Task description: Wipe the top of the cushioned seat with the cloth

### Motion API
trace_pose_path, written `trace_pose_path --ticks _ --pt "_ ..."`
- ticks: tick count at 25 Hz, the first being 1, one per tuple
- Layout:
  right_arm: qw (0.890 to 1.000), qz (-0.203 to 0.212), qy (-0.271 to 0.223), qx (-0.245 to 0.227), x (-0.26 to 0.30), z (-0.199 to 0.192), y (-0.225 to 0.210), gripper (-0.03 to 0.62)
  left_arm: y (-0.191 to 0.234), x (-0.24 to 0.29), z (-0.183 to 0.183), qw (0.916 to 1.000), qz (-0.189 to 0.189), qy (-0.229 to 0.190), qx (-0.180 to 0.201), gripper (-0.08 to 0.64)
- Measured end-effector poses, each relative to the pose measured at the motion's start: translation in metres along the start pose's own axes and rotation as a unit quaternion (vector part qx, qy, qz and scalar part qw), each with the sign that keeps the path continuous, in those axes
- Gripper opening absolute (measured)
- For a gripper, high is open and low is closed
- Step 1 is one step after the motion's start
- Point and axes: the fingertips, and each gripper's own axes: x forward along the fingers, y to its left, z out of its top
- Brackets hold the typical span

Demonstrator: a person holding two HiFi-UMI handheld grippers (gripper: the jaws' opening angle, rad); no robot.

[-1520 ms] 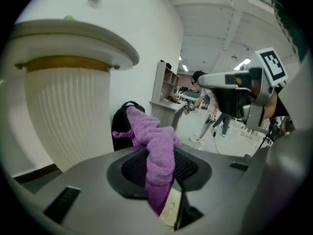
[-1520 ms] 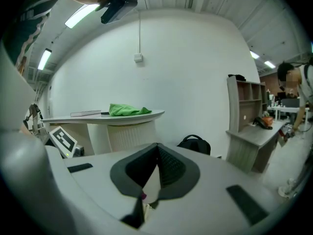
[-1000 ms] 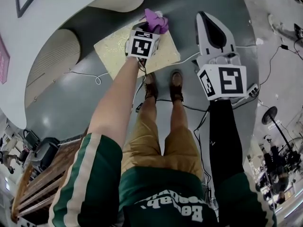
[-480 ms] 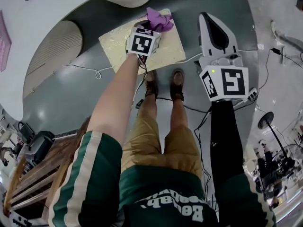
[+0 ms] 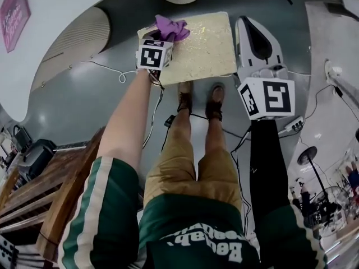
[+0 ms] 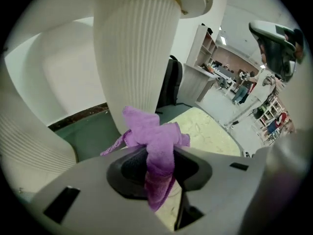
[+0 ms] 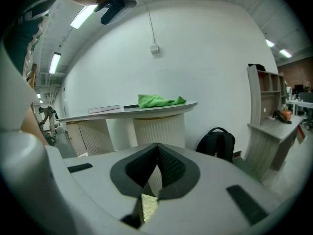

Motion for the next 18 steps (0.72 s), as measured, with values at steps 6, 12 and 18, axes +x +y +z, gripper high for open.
trace_pose_path --ticks 6,12,18 --pt "1.0 0.028 0.006 -0.011 0.02 -0.002 0.032 0.009 0.059 -0.033 -0.039 0.9987 0.043 0.009 -0.026 0.132" --pt "1.0 0.024 0.006 -0.012 0.023 0.002 0.039 0.009 0.093 -0.058 -0.086 0.9958 0.075 0.04 -0.033 0.132" --pt "1.0 0.016 0.0 -0.018 0.017 0.006 0.033 0.009 0.093 -0.067 -0.086 0.9952 0.078 0.017 -0.057 0.132"
